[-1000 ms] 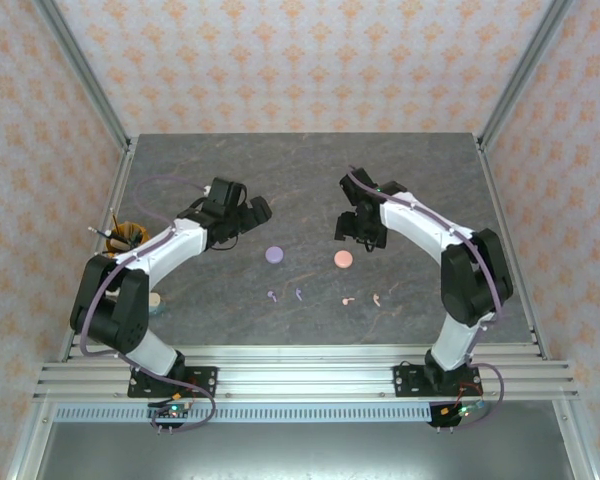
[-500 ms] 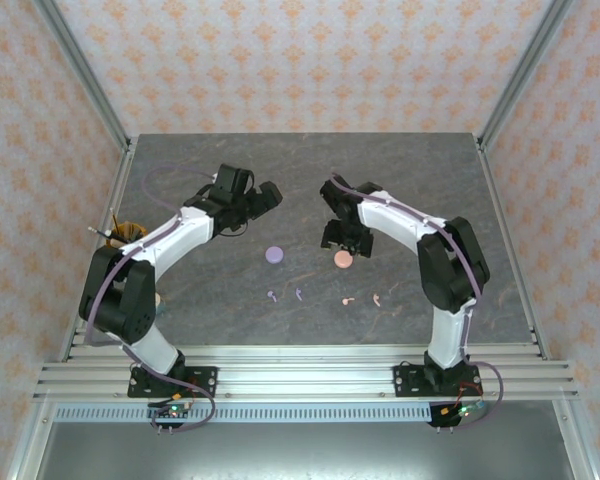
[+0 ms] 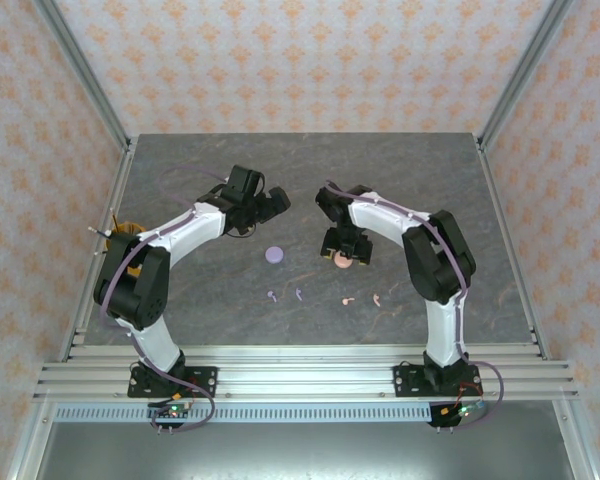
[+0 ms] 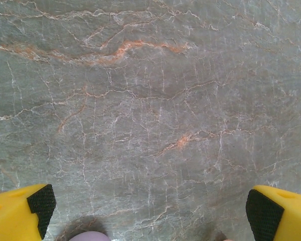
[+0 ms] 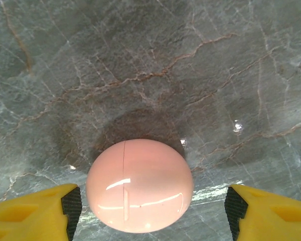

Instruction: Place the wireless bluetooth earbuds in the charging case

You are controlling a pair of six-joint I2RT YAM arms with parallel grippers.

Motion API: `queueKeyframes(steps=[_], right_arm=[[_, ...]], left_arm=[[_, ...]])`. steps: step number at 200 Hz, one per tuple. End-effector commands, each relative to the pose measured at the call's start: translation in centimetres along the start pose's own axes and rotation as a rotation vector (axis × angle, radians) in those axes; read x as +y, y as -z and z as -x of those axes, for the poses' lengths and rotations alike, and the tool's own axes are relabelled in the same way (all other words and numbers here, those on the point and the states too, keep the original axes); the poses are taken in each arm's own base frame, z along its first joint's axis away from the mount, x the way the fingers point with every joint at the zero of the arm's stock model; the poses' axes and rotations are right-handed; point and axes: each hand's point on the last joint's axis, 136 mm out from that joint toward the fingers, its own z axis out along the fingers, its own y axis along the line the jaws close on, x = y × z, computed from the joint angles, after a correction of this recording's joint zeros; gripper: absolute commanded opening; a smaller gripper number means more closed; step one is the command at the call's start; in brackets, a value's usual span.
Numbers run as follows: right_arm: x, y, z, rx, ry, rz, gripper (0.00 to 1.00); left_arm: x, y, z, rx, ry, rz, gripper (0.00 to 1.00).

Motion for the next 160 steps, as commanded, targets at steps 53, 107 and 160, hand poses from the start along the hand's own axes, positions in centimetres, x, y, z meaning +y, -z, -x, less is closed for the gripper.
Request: queueKeyframes(steps=[53, 107, 160], right_arm=[[1.6, 0.0, 0.2, 0.011, 0.023, 0.064, 0.75], [2.7, 0.5, -0.1, 0.026, 0.046, 0.131, 0.74], [3.7, 2.1, -1.2, 0.039, 0.080, 0.226, 0.74]], left_arm=[[-1.2, -0.3, 0.3, 0.010, 0.001, -0.010, 1.00], [-1.4, -0.6, 0.3, 0.019, -0.002, -0.006, 1.00], [-1.6, -0.6, 0.2, 0.016, -0.006, -0.008, 1.00]])
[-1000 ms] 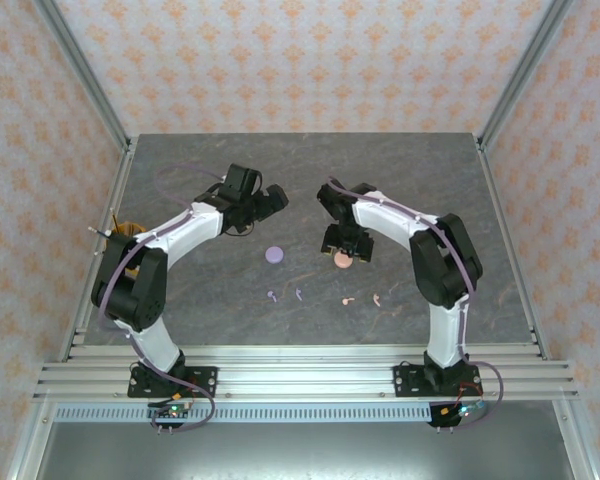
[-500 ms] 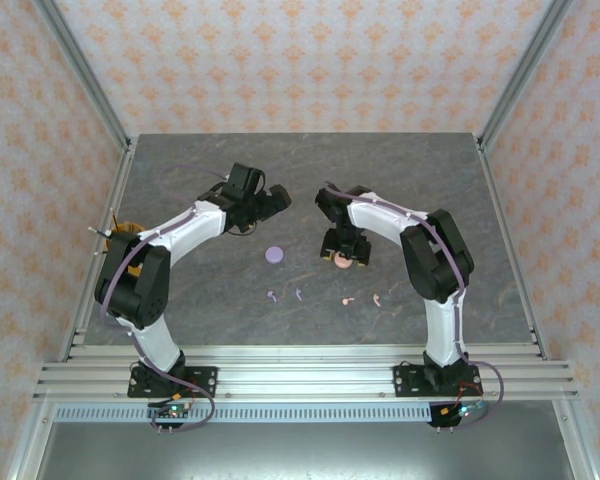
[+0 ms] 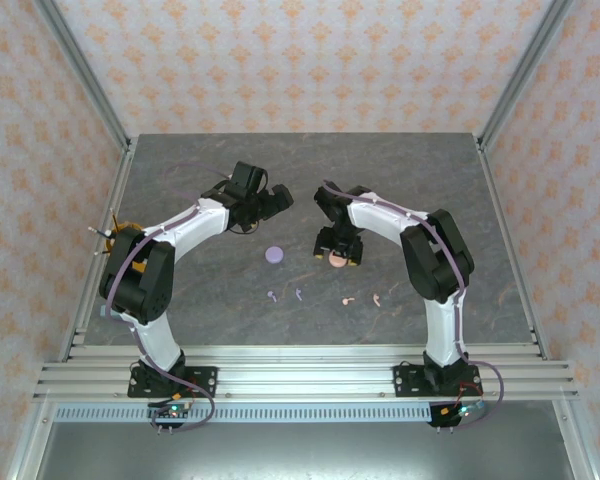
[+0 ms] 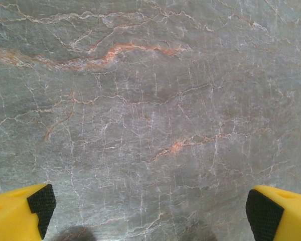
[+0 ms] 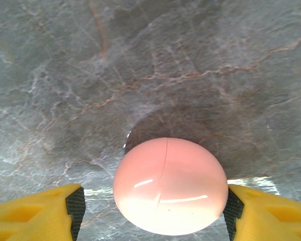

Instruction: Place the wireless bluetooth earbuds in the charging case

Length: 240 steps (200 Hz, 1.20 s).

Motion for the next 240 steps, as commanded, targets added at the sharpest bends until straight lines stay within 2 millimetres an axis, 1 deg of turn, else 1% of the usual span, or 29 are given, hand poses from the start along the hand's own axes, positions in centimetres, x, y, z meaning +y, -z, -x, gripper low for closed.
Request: queueKeyframes(steps=[1, 12, 28, 44, 62, 77, 87, 113, 133, 153, 184, 218, 240], right_arm=[[1.2, 2.1, -0.7, -0.012, 0.044, 0.080, 0.74], [1.5, 2.7, -1.0, -0.016, 0.072, 0.096, 0.74], [1.4, 3.6, -1.3, -0.025, 0.108, 0.091, 0.74], [0.4, 4.4, -1.0, -0.059, 0.147, 0.041, 0.74], [-0.6, 4.7, -0.2, -0.096, 0.213, -0.031, 0.76], [-1.1, 4.4, 0.6, -0.117, 0.265, -0.081, 0.78], [-1.0, 4.1, 1.2, -0.126, 0.291, -0.098, 0.78], [0.5, 3.3, 2.7, -0.131, 0.315, -0.088, 0.78], [1.3, 2.5, 3.3, -0.123, 0.315, -0.076, 0.78], [1.7, 1.6, 3.2, -0.100, 0.312, -0.059, 0.78], [2.0, 0.5, 2.4, -0.058, 0.303, -0.021, 0.78], [2.2, 0.2, 1.1, -0.017, 0.290, 0.023, 0.77], [1.8, 0.2, 0.2, 0.005, 0.277, 0.035, 0.76]], left_arm=[[-0.9, 0.2, -0.1, 0.003, -0.004, -0.004, 1.00], [-1.0, 0.2, 0.0, 0.001, -0.005, -0.005, 1.00], [-1.1, 0.3, 0.0, -0.001, -0.006, -0.007, 1.00], [-1.2, 0.4, 0.0, -0.001, -0.007, -0.008, 1.00], [-1.3, 0.4, -0.1, -0.003, -0.010, -0.010, 1.00], [-1.4, 0.5, -0.1, -0.005, -0.011, -0.011, 1.00], [-1.4, 0.5, -0.1, -0.005, -0.011, -0.009, 1.00], [-1.4, 0.5, -0.1, -0.007, -0.014, -0.006, 1.00], [-1.4, 0.7, -0.1, -0.008, -0.014, -0.004, 1.00], [-1.4, 0.9, 0.0, -0.015, -0.020, -0.002, 1.00], [-1.5, 1.1, 0.2, -0.019, -0.026, -0.002, 1.00], [-1.5, 1.0, 0.1, -0.017, -0.027, -0.004, 1.00], [-1.5, 1.0, 0.0, -0.017, -0.029, -0.005, 1.00]])
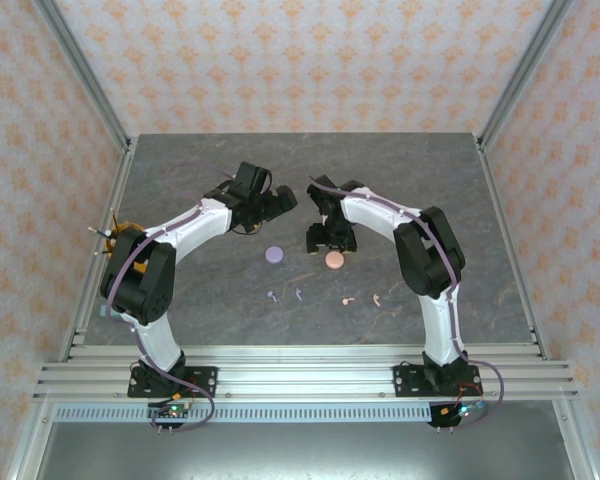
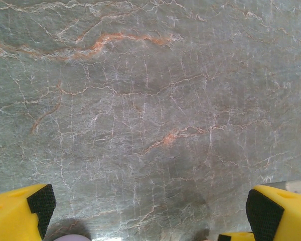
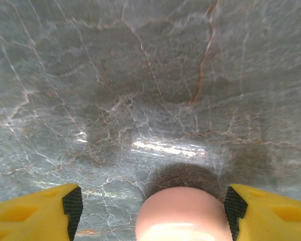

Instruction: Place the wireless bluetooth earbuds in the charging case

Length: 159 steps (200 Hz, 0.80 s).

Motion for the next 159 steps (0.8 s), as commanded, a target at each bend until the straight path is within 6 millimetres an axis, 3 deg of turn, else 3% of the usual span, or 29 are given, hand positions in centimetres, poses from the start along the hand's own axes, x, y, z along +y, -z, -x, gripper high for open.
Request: queueKeyframes(steps=[1, 54, 118, 159], right_arm=[[0.2, 0.4, -1.3, 0.026, -0.011, 0.030, 0.76], [-0.3, 1.6, -2.9, 0.033, -0.038, 0.032, 0.75], [-2.0, 1.8, -2.3, 0.027, 0.008, -0.099, 0.77], [-1.2, 1.8, -2.1, 0.032, 0.054, -0.115, 0.77]], left_arm=[[-0.7, 1.0, 0.8, -0.030, -0.011, -0.001, 1.00], [-0.6, 0.9, 0.6, -0.026, -0.012, -0.002, 1.00], [-0.7, 0.8, 0.7, -0.023, -0.013, -0.006, 1.00], [-0.9, 0.8, 0.7, -0.025, -0.017, -0.006, 1.00]])
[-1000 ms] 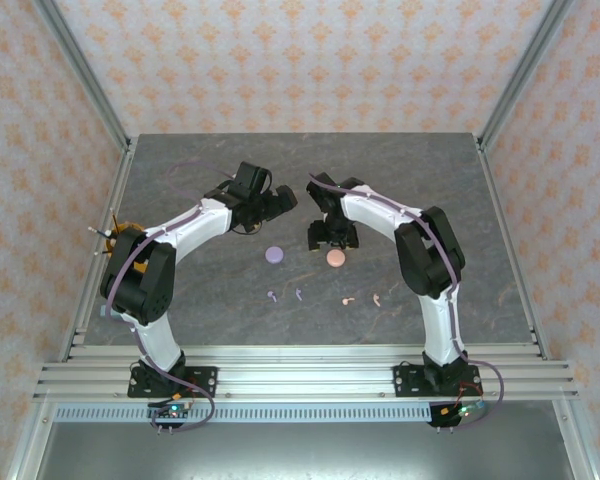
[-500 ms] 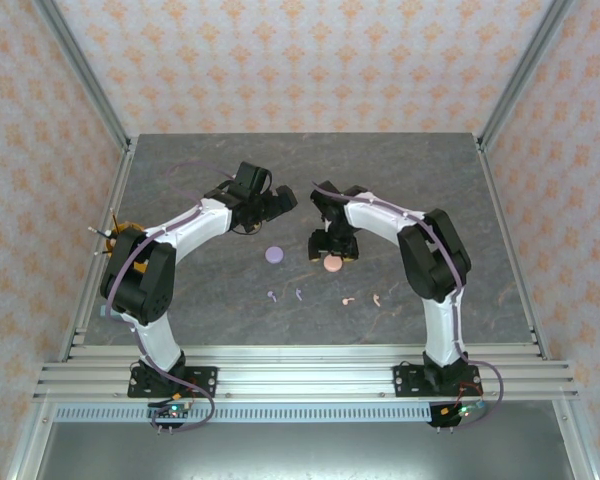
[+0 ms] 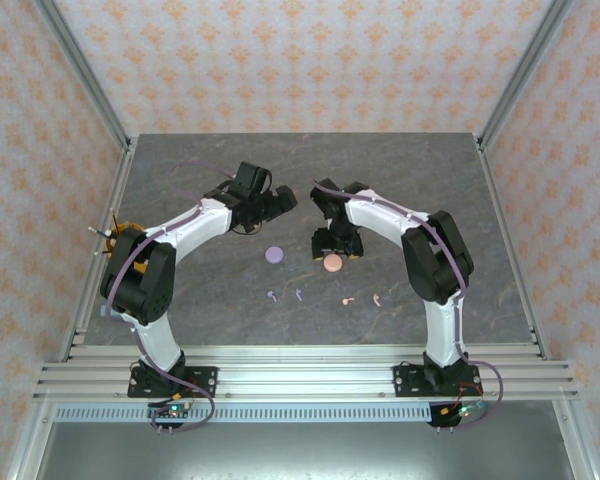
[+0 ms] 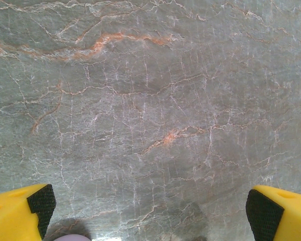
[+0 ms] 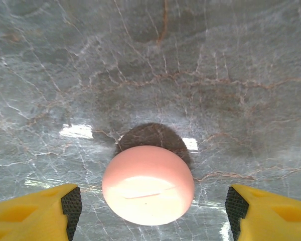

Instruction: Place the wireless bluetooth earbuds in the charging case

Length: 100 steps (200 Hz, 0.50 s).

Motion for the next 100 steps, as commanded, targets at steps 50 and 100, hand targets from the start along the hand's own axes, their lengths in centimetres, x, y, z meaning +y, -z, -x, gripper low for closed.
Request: queueKeyframes(steps=[50, 100], right_arm=[[-0.2, -0.8, -0.7, 0.042, 0.123, -0.124, 0.77], [-0.7, -1.7, -0.9, 0.069, 0.136, -0.156, 0.74]], left_arm=[[-0.9, 0.7, 0.7, -0.022, -0.013, -0.011, 1.00], [-1.0, 0.8, 0.7, -0.022, -0.012, -0.015, 1.00]])
